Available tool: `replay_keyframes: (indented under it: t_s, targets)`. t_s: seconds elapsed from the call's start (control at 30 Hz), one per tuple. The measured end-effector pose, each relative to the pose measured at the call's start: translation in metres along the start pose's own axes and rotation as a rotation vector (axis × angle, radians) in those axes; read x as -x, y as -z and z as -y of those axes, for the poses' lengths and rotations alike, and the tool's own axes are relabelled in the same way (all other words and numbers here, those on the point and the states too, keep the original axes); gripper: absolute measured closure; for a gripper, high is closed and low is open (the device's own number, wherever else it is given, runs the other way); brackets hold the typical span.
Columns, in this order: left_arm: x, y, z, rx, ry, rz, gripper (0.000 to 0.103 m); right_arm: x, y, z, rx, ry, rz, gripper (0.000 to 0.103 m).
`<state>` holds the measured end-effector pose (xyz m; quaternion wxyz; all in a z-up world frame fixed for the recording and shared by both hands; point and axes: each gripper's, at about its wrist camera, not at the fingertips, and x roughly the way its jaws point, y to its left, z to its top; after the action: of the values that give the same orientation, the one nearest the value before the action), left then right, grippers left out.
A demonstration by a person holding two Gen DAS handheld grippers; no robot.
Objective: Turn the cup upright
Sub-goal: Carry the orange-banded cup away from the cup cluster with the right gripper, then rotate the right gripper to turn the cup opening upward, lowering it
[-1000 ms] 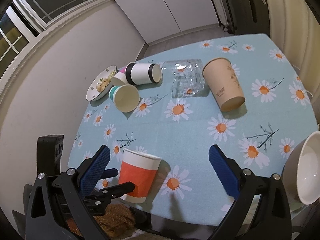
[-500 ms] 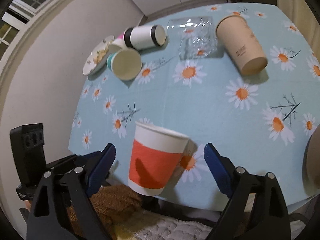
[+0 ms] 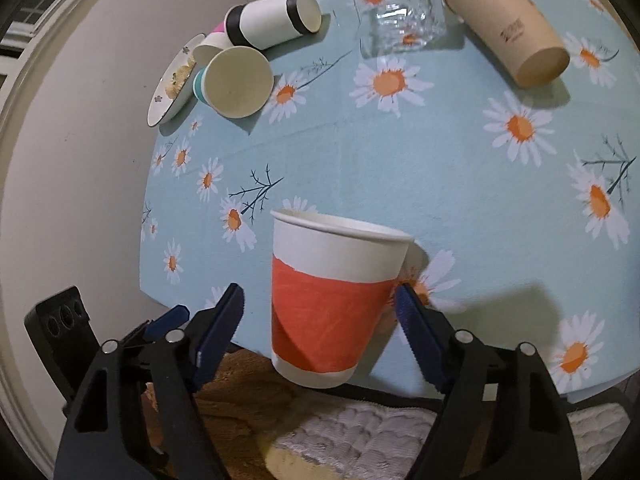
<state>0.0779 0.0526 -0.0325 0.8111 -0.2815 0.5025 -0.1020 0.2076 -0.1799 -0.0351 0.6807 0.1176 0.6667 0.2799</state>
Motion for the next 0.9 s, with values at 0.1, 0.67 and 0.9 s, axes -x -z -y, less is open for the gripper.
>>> replay_keyframes:
  t_s: [0.1,0.67,0.9]
  targets:
    - [-0.004,0.001,-0.006,0.009,0.007,-0.012,0.031,-0.003,-0.002,0.000,-0.026,-0.002,-0.002,0.027]
    - [-0.004,0.004,-0.003,-0.024,0.004,-0.009,0.030,-0.008,-0.007,-0.010,0.024,0.094,0.032,0.038]
    - [0.003,0.001,-0.009,0.004,-0.004,0.025,0.030,0.017,0.021,-0.040,0.231,0.163,0.263,0.039]
